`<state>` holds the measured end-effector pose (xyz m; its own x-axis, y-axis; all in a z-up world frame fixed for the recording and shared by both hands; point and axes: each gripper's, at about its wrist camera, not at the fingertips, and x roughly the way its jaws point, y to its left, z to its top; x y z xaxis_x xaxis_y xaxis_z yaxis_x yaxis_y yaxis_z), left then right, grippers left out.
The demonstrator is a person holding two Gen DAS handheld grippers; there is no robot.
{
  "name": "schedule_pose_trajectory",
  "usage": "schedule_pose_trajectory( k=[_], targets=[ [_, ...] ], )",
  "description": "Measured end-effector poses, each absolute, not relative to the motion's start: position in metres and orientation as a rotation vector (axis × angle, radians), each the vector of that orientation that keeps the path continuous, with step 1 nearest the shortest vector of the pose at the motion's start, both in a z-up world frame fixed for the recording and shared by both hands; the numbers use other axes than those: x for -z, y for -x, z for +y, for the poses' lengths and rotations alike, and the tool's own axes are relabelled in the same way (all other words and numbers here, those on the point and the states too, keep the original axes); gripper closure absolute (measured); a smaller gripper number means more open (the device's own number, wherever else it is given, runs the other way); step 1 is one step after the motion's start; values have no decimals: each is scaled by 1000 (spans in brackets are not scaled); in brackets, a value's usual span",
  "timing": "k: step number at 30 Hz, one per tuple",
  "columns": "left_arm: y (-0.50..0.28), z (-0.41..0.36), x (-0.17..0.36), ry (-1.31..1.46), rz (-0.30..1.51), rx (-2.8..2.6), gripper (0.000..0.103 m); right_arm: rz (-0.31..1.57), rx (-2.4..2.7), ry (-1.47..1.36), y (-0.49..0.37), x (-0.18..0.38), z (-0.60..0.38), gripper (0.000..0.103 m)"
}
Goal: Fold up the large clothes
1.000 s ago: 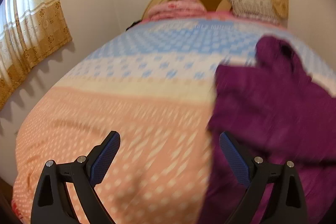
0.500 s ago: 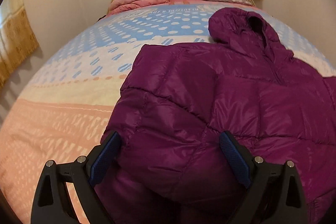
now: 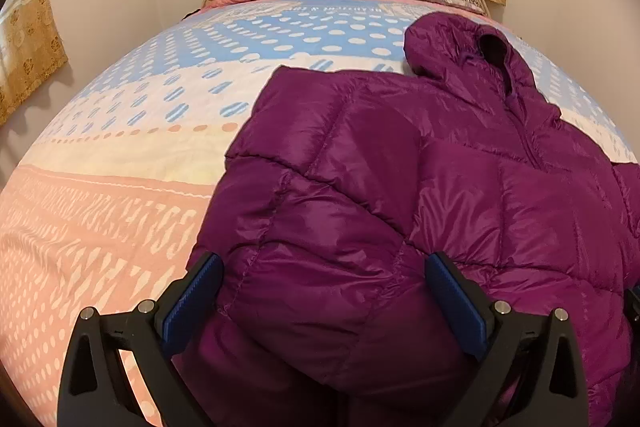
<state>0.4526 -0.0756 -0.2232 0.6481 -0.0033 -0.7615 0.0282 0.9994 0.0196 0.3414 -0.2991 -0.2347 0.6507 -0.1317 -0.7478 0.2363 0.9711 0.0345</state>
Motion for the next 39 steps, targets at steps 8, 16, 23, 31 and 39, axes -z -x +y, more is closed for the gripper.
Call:
schedule_pose_trajectory(
  k=[8, 16, 23, 31, 39],
  targets=[
    [-433, -56, 152, -3, 704, -6, 1, 822, 204, -130, -335, 213, -301, 68],
    [-510, -66, 163, 3, 749, -120, 1, 652, 404, -281, -363, 159, -351, 65],
    [-540, -88, 216, -38, 876, -127, 1, 800, 449, -290, -421, 211, -371, 65],
    [-542, -96, 232, -79, 895, -126, 1, 805, 446, -315, -411, 235, -378, 64],
    [-542, -91, 234, -43, 909, -106, 1, 813, 457, -291, -414, 238, -375, 64]
  ],
)
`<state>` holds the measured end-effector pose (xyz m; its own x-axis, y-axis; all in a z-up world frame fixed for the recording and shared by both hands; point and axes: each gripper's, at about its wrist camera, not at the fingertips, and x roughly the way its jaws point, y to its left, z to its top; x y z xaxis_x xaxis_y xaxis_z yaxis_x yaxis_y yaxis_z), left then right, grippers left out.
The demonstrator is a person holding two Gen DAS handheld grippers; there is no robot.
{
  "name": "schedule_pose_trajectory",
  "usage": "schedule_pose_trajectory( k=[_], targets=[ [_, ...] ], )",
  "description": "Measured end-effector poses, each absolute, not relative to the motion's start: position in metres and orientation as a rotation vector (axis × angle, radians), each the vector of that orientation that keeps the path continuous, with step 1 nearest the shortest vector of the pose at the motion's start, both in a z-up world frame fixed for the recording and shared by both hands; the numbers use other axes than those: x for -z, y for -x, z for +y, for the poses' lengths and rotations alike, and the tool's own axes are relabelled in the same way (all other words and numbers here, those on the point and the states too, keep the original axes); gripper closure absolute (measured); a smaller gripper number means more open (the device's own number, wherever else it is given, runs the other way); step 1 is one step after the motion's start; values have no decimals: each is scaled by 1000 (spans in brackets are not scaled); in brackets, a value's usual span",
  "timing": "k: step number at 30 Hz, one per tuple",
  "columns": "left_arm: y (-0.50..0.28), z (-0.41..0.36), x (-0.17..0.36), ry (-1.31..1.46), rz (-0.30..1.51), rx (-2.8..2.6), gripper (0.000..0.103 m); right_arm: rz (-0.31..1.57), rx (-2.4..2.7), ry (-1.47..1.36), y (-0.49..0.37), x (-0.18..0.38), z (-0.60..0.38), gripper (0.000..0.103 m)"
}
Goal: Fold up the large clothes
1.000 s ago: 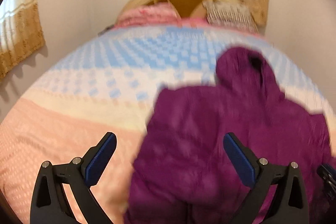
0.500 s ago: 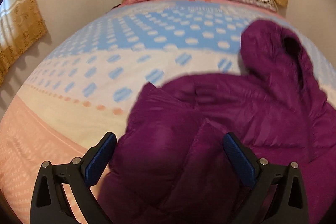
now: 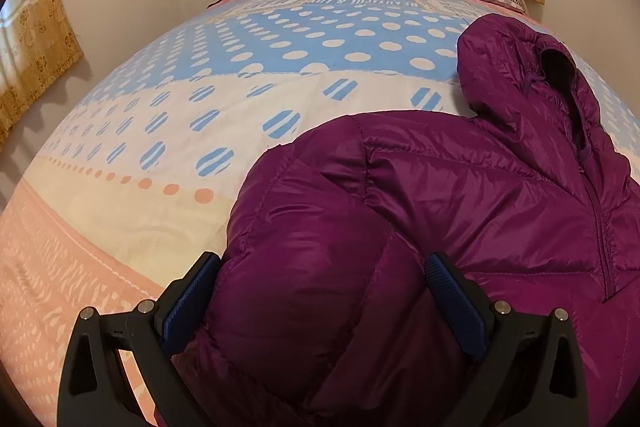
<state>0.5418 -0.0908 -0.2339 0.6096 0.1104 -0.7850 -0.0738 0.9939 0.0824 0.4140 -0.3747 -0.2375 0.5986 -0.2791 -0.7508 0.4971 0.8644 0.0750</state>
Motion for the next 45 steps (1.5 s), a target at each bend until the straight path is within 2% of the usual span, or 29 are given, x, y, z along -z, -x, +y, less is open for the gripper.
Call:
schedule_pose_trajectory(
  k=[26, 28, 30, 32, 33, 37, 45],
  targets=[
    [-543, -89, 236, -28, 926, -93, 1, 826, 488, -235, -417, 240, -368, 63],
    [-545, -85, 230, -23, 981, -52, 1, 836, 468, -244, -418, 238, -368, 60],
    [-546, -82, 219, -43, 988, -44, 1, 883, 412, -239, -420, 231, -367, 46],
    [-546, -78, 193, -32, 916, -15, 1, 887, 331, -267, -420, 218, -369, 33],
    [-550, -79, 177, -27, 873, 2, 1, 874, 302, -249, -423, 208, -369, 30],
    [-593, -100, 148, -11, 848, 101, 1, 836, 243, -192, -464, 181, -374, 30],
    [-689, -150, 136, -15, 812, 149, 1, 789, 158, -198, -572, 171, -376, 30]
  ],
)
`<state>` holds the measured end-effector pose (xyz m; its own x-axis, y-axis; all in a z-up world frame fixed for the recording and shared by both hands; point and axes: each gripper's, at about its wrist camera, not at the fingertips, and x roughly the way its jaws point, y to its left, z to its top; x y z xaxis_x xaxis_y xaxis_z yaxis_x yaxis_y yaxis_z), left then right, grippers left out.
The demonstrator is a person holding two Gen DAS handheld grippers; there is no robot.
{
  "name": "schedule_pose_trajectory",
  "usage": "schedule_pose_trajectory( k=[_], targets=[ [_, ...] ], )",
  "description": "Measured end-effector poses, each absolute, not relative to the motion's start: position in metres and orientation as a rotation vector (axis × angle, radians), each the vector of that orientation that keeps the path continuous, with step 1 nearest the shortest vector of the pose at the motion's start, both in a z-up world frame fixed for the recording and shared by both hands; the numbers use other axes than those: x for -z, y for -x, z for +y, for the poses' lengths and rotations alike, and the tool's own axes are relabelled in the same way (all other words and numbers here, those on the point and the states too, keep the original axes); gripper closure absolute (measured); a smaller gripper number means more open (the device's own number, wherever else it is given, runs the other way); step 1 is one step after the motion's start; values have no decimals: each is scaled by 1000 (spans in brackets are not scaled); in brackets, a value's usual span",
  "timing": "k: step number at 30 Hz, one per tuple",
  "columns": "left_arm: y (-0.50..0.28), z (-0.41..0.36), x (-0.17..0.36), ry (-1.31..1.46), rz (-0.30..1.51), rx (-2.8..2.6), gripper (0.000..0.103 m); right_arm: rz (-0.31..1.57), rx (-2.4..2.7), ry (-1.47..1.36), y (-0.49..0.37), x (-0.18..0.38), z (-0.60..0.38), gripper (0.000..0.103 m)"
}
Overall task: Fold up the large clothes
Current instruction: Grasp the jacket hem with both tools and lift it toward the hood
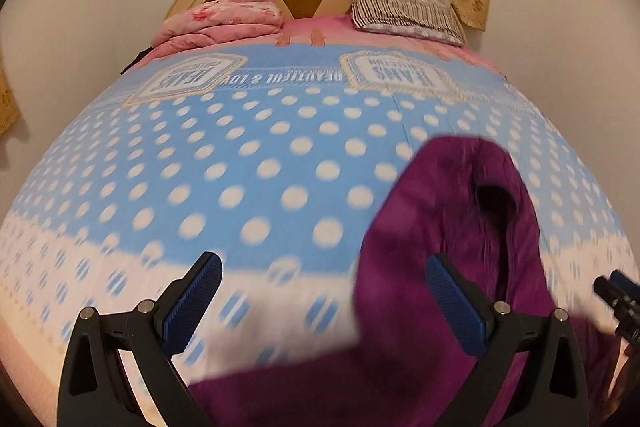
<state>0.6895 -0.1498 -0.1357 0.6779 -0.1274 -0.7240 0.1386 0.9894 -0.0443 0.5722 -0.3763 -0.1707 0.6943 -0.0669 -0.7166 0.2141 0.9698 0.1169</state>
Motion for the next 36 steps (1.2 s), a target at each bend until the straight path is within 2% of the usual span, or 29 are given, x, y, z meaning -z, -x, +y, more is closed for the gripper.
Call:
schedule_pose_trajectory(
  k=[7, 13, 14, 15, 16, 17, 18, 19, 21, 29, 36],
  targets=[
    [-748, -195, 162, -87, 870, 167, 1, 804, 117, -278, -646, 176, -385, 30],
    [-776, -195, 198, -114, 911, 153, 1, 865, 63, -264, -687, 203, -381, 30],
    [-776, -194, 202, -110, 912, 160, 6, 894, 51, -268, -693, 213, -380, 30],
    [-775, -193, 207, -104, 905, 178, 13, 927, 38, -269, -696, 221, -380, 42],
    [-775, -194, 212, -100, 914, 219, 42, 958, 38, -257, -699, 229, -379, 55],
    [-776, -196, 217, -102, 932, 253, 84, 951, 49, -225, -698, 232, -377, 73],
    [-776, -199, 223, -104, 962, 305, 96, 942, 30, -208, -696, 231, -375, 91],
    [-774, -200, 222, -115, 946, 303, 97, 943, 12, -189, -695, 229, -371, 96],
    [-766, -200, 209, -141, 891, 294, 100, 926, 18, -157, -687, 222, -368, 97],
    [-727, -178, 141, -95, 766, 363, 101, 782, -10, -88, -622, 158, -359, 99],
    [-647, -147, 100, -111, 621, 425, 101, 679, -47, -45, -541, 121, -338, 99]
  ],
)
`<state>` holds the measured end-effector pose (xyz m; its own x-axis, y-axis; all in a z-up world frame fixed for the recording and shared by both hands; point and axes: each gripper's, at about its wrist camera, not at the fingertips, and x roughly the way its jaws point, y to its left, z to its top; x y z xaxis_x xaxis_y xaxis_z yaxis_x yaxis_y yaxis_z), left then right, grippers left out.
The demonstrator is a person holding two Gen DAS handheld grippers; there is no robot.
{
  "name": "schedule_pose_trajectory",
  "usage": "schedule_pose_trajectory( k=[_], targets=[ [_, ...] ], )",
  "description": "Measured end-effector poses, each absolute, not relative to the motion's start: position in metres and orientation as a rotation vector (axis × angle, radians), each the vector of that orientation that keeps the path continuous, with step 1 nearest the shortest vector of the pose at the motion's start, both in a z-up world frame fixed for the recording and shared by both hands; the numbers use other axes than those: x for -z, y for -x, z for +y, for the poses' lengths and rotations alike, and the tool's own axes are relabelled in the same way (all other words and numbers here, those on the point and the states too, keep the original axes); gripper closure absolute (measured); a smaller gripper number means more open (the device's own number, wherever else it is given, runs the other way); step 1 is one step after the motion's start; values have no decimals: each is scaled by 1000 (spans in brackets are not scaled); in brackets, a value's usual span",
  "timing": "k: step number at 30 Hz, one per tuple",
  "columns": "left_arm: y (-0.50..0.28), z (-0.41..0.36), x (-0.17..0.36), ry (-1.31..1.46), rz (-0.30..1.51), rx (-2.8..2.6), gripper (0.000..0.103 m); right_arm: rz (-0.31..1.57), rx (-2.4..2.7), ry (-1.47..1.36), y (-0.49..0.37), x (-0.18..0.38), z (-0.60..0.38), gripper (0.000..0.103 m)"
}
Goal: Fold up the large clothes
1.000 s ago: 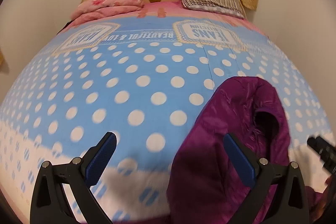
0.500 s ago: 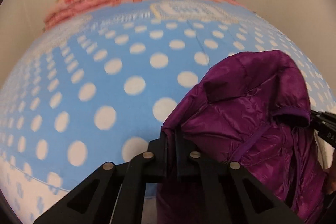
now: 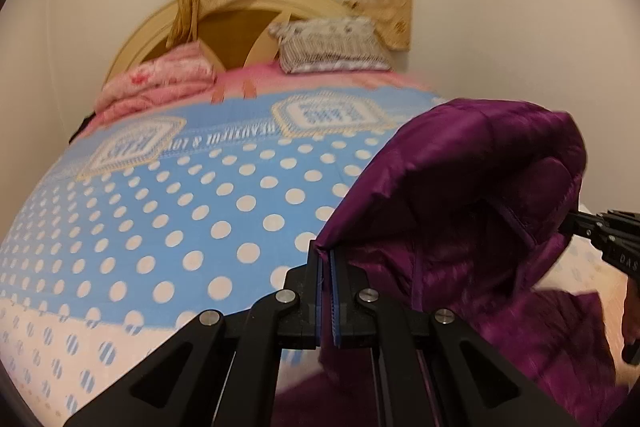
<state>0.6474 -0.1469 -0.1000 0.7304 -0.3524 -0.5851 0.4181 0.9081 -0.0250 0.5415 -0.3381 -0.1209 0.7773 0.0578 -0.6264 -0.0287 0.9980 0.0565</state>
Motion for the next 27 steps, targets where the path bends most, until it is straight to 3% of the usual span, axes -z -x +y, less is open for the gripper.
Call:
schedule_pose_trajectory(
  k=[5, 10, 20, 27],
  targets=[
    [-575, -119, 91, -100, 524, 454, 101, 629, -60, -90, -486, 112, -337, 99],
    [-511, -106, 115, -132, 495, 458, 101, 636, -81, -115, -447, 123, -330, 99],
    [-457, -101, 184, -224, 596, 464, 101, 797, -54, -100, -403, 188, -327, 100],
    [-444, -92, 168, -225, 616, 428, 100, 804, -11, -64, -396, 188, -341, 98]
  ],
)
